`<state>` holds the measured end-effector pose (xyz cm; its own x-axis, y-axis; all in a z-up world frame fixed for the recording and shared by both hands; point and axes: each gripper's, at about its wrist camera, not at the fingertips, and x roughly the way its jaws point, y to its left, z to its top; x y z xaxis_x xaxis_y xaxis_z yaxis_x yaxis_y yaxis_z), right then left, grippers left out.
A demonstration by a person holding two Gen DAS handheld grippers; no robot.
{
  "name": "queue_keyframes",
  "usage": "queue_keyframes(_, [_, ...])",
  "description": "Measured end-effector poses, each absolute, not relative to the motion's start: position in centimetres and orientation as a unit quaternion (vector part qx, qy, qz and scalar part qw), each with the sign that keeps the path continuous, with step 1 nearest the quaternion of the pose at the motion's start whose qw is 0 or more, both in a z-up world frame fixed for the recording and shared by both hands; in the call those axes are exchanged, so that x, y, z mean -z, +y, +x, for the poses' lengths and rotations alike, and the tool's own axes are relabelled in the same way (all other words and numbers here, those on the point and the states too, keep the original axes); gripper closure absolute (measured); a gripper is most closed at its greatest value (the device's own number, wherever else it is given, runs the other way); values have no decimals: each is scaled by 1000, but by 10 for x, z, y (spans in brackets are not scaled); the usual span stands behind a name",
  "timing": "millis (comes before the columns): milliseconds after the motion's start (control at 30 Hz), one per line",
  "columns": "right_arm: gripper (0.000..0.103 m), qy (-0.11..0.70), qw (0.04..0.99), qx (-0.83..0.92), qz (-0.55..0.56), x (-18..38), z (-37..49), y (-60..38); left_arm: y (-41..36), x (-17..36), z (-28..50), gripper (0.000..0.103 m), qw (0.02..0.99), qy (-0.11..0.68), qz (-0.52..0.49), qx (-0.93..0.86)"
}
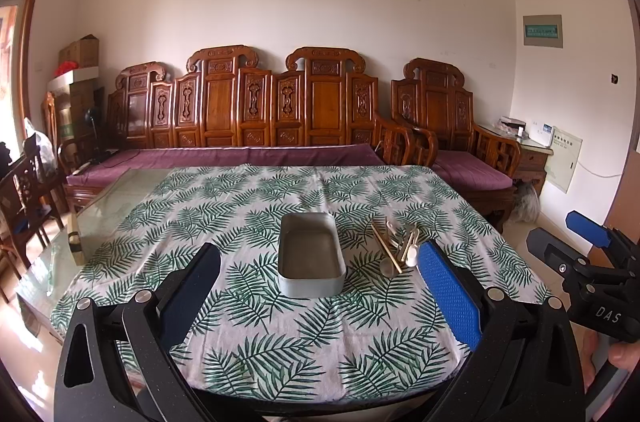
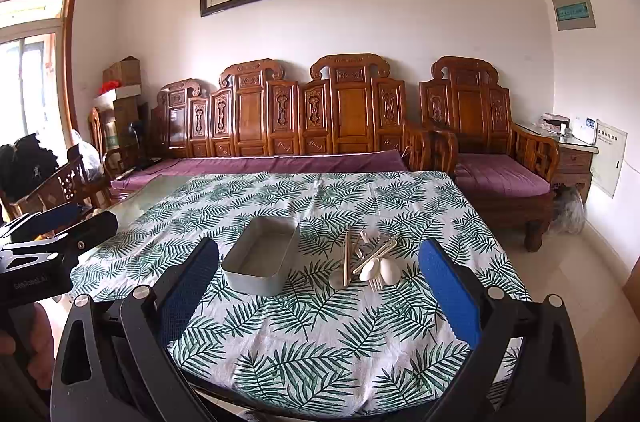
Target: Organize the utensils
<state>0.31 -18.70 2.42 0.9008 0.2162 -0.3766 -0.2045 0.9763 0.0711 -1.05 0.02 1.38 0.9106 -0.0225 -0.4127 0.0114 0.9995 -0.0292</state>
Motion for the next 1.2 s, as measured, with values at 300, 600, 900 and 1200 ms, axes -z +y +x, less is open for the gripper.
queue_keyframes(300, [2,202,973,-108,10,-14,7,-188,-1,-5,-2,7,974,225,-13,12])
queue_keyframes(600, [2,227,967,-118,10,11,40,-198,-2,21,31,7,965,262,-12,21])
queue_keyframes(900, [2,244,963,-117,1,30,83,-209,-1,47,67,7,956,293,-5,27])
queue_keyframes(1200, [18,272,952,-138,-17,40,138,-220,0,67,103,7,948,317,2,28])
